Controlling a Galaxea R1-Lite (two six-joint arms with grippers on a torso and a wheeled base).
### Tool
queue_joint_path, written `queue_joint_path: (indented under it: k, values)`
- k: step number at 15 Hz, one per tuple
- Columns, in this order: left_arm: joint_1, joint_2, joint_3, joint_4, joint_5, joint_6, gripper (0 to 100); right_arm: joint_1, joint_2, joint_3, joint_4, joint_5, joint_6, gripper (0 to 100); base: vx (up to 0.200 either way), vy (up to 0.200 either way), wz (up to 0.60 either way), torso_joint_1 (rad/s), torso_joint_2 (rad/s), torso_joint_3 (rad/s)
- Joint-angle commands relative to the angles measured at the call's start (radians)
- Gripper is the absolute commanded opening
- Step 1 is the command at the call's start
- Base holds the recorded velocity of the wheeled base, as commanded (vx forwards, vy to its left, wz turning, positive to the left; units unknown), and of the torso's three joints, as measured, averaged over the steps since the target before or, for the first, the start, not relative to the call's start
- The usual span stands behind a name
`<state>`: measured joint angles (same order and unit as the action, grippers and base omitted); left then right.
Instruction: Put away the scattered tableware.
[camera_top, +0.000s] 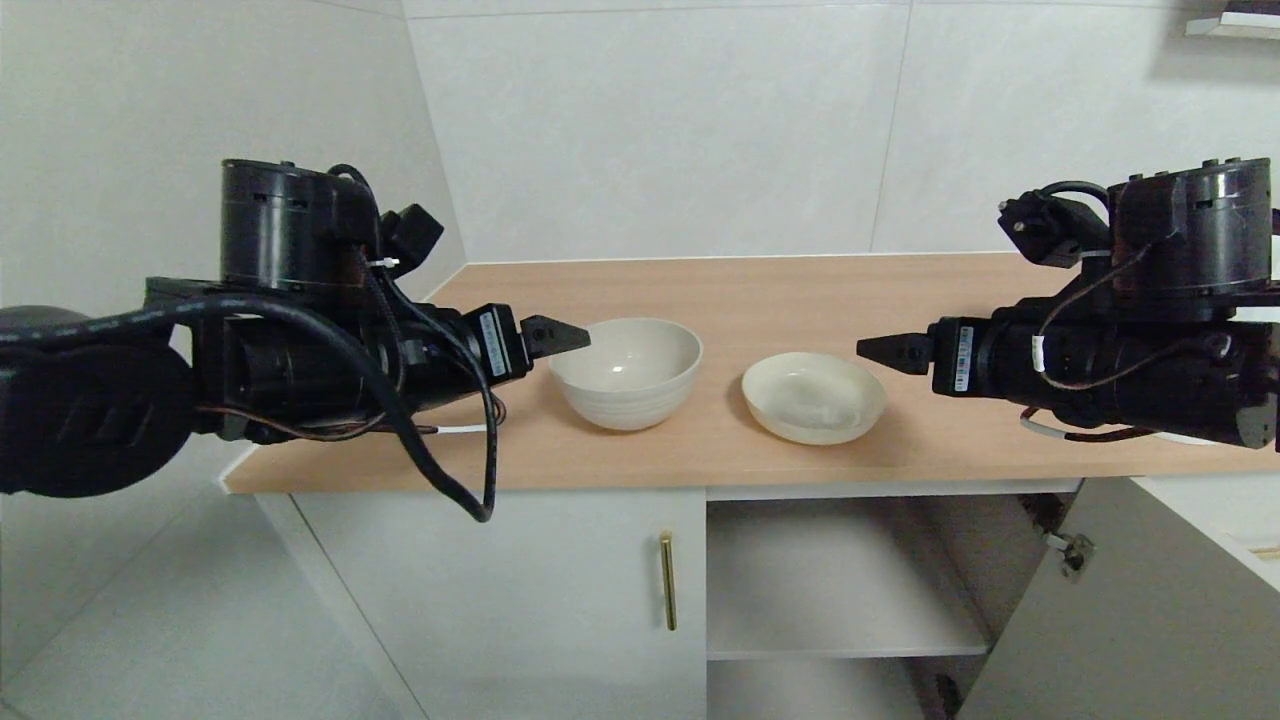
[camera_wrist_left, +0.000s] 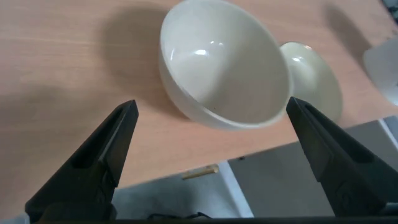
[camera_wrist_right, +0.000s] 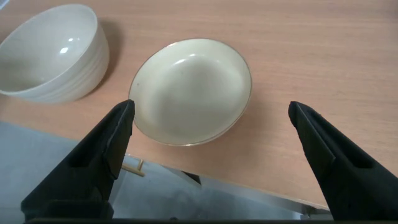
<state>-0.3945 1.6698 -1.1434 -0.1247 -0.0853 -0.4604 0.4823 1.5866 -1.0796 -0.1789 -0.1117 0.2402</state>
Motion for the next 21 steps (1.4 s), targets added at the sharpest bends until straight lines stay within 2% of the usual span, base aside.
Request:
queue_joint_path:
  k: [1,2,3,4,8,9,19,21]
  values:
    - [0.0,0.074,-0.013,-0.012,0.001,-0.006,100,0.004,-0.011,0.009,-0.002,0.001,-0.001,100,0.0,0.0,0.0,0.0,0.0,0.0]
    - [0.0,0.096,-0.019,-0.021,0.001,-0.026,100,0.004,-0.011,0.009,-0.002,0.001,-0.001,100,0.0,0.0,0.0,0.0,0.0,0.0]
    - [0.0,0.096,-0.019,-0.021,0.001,-0.026,100,0.004,-0.011,0.009,-0.002,0.001,-0.001,100,0.0,0.0,0.0,0.0,0.0,0.0]
    - [0.0,0.122,-0.027,-0.035,-0.002,-0.053,100,0.004,-0.008,0.009,-0.004,0.001,-0.001,100,0.0,0.0,0.0,0.0,0.0,0.0]
    - [0.0,0.133,-0.032,-0.036,-0.002,-0.057,100,0.004,-0.011,0.009,-0.004,0.001,-0.001,100,0.0,0.0,0.0,0.0,0.0,0.0]
    - [0.0,0.136,-0.032,-0.036,-0.001,-0.057,0,0.004,-0.011,0.009,-0.004,0.001,-0.001,100,0.0,0.0,0.0,0.0,0.0,0.0]
    - [0.0,0.113,-0.032,-0.036,-0.001,-0.058,0,0.002,0.012,-0.019,0.015,-0.003,0.004,100,0.0,0.0,0.0,0.0,0.0,0.0]
    - [0.0,0.094,-0.029,-0.036,-0.004,-0.058,0,0.002,0.064,-0.089,0.124,-0.017,0.047,100,0.0,0.0,0.0,0.0,0.0,0.0]
